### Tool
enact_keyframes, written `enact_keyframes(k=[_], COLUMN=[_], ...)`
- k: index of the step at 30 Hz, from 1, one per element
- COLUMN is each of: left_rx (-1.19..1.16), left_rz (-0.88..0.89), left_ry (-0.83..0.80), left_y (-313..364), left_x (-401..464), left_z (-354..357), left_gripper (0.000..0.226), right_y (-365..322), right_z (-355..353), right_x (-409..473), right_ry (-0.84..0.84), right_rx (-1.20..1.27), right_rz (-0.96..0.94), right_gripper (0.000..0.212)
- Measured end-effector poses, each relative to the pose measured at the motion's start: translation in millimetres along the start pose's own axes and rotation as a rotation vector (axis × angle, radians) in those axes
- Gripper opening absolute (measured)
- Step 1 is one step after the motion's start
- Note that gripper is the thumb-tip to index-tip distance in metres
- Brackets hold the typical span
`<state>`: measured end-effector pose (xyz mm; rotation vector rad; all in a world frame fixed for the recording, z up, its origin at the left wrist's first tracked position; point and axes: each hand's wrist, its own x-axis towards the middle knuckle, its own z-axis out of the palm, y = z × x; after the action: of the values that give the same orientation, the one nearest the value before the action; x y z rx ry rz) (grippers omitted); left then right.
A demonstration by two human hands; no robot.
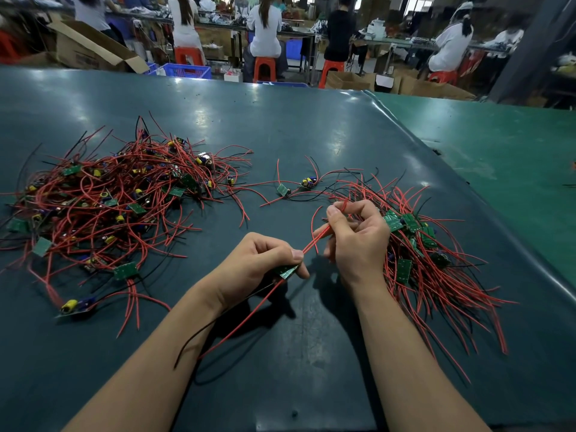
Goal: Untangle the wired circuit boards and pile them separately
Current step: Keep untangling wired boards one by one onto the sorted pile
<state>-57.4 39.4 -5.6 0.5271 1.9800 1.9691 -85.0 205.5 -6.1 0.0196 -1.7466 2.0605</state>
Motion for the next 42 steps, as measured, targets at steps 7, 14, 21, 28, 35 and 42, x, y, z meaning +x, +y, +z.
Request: enact_keyframes(k=[7,14,21,28,35,42], left_rx=[0.008,0.003,-0.072,-0.108,0.025,-0.219], left_rz=[0.0,-0.002,0.006,0.007,0.044,0.114], left_ry=[0.009,-0.012,0.116,0.162,0.053,0.277], left_y=[0,-1,0,0,0,1], left_x=[-1,-1,1,4,1,5], left_z=[0,1,4,6,4,4], left_gripper=[0.035,0.032,0.026,0.024,0.032,0.024], right_y=[-3,2,2,1,3,4], right_z=[0,-5,1,1,-4,1], right_x=[-1,3,8,-5,9,8], right_ry=[-0.012,-0.005,-0.183,-0.504,-0.031,-0.023], right_rx=[-0.027,-0.029,0.143,0.07,0.205,0.181], right_rz=[-0.007,-0.006,0.343,0.352,0.257,0.323], right_gripper=[0.011,0.013,0.044,0.02,0.022,0.009])
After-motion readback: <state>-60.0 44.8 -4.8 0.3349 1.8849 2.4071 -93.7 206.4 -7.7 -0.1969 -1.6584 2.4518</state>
